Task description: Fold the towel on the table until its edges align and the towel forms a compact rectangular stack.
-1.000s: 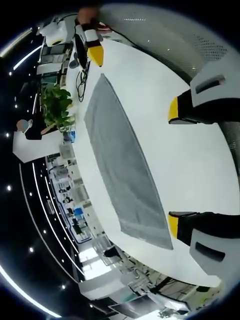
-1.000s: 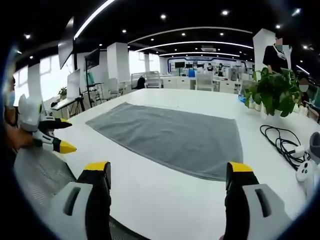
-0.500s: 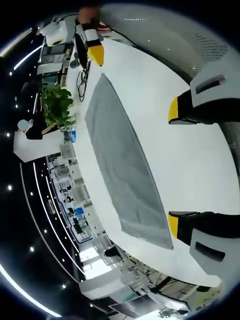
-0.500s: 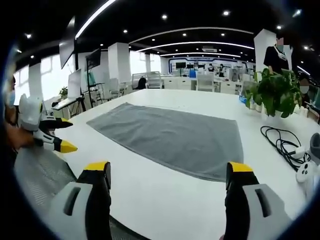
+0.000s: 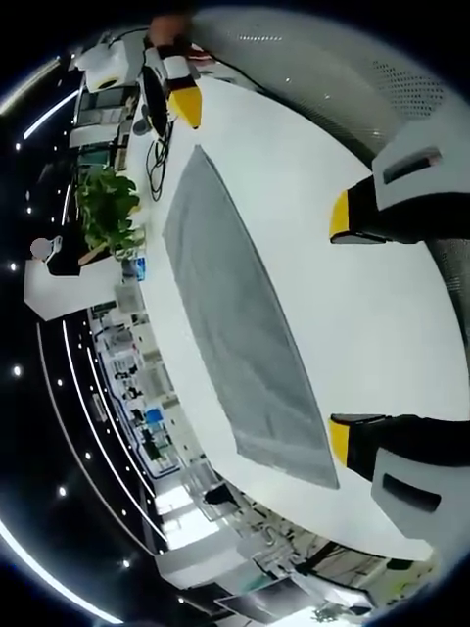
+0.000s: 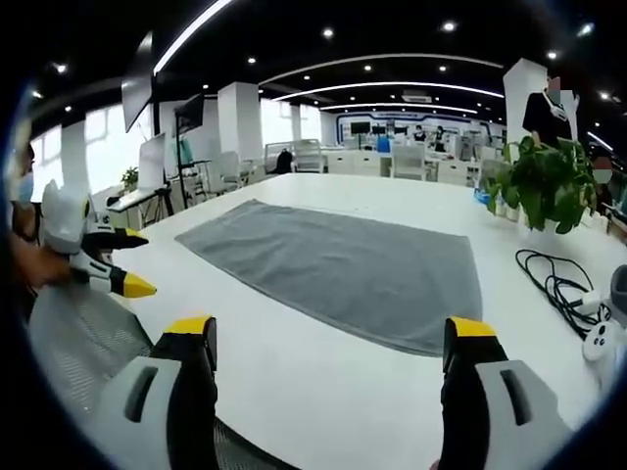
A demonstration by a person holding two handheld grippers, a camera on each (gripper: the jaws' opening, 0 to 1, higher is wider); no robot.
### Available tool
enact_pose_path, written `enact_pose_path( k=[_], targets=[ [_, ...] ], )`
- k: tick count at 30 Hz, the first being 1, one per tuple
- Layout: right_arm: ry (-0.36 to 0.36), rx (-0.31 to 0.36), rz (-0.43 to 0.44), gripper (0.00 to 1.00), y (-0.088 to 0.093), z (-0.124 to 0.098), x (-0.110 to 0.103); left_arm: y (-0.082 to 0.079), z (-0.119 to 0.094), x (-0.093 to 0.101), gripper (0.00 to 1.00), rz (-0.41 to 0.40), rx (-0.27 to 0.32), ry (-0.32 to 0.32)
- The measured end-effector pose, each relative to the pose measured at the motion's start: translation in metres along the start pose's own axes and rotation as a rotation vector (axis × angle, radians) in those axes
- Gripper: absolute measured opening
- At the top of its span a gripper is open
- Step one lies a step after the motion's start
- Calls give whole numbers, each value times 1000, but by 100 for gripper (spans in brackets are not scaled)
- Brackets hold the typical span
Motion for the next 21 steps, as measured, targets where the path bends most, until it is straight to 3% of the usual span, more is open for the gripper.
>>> enact_pose_path(
  k=[21],
  targets=[
    [31,-8,24,97,0,-2,7,-6,-3,2,75,-13,12,13]
  ],
)
Point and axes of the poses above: the point that each gripper's makers call its tool centre point, and the gripper's own axes: z roughly forward along the fingers, x roughly to its right, y roughly out of its underside, the point moved 4 cm from there along -z, roughly backward along the fingers, and after that the axes turned 2 degrees about -x, right-handed, at the moved point
